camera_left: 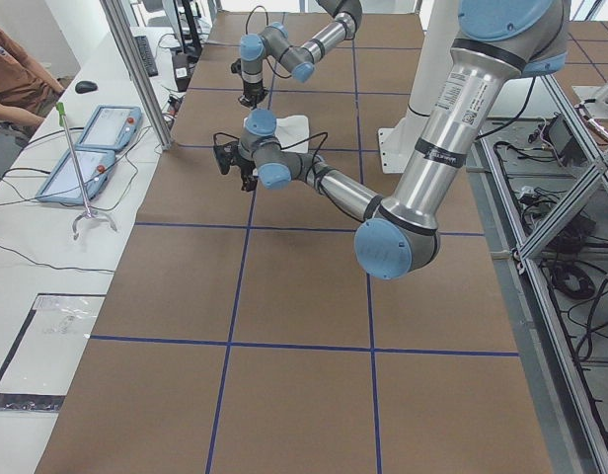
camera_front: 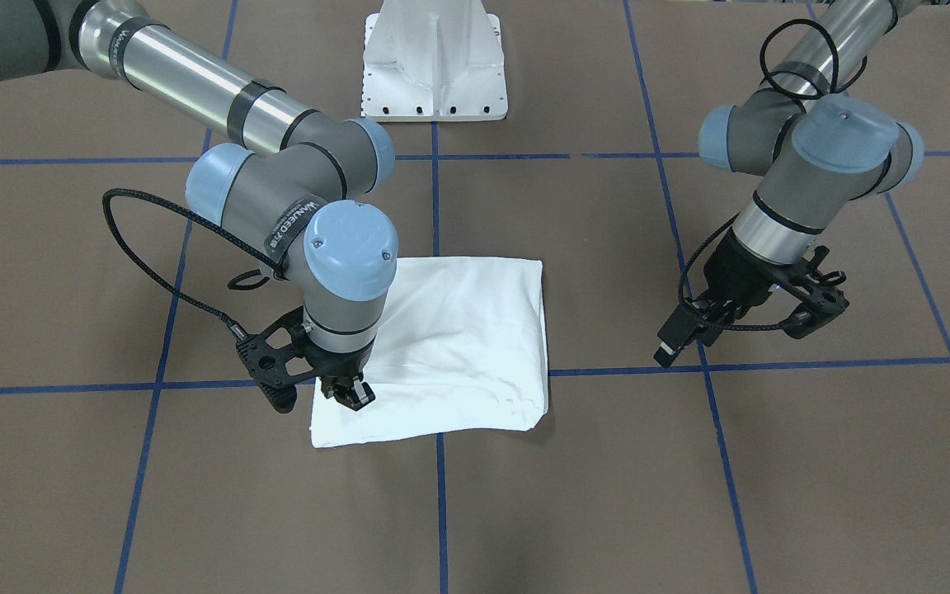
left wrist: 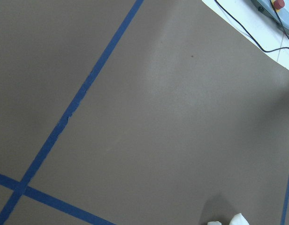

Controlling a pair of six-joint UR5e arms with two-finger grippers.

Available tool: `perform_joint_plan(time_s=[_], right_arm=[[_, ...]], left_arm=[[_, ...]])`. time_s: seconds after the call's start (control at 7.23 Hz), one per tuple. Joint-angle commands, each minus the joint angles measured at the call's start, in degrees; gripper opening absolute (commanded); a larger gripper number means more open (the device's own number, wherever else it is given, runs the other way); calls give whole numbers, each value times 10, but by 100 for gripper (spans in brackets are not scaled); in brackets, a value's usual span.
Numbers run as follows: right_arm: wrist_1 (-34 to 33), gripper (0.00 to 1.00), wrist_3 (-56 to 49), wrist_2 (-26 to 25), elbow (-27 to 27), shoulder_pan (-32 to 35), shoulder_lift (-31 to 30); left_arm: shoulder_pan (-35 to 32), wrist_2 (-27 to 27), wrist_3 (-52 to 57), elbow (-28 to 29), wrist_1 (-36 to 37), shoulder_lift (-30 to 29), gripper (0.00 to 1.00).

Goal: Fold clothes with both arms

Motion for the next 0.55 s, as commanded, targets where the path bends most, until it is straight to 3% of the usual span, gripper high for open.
perform_joint_plan(time_s=[0.0, 0.14, 0.41], right_arm=[[-20, 74, -25, 1, 3, -1, -5], [-20, 100, -35, -3, 3, -1, -10], [-17, 100, -59, -4, 3, 7, -12]], left_arm=[[0, -1, 0, 0, -1, -1, 100], [0, 0, 0, -1, -1, -1, 100], [-1, -1, 1, -2, -1, -3, 100]])
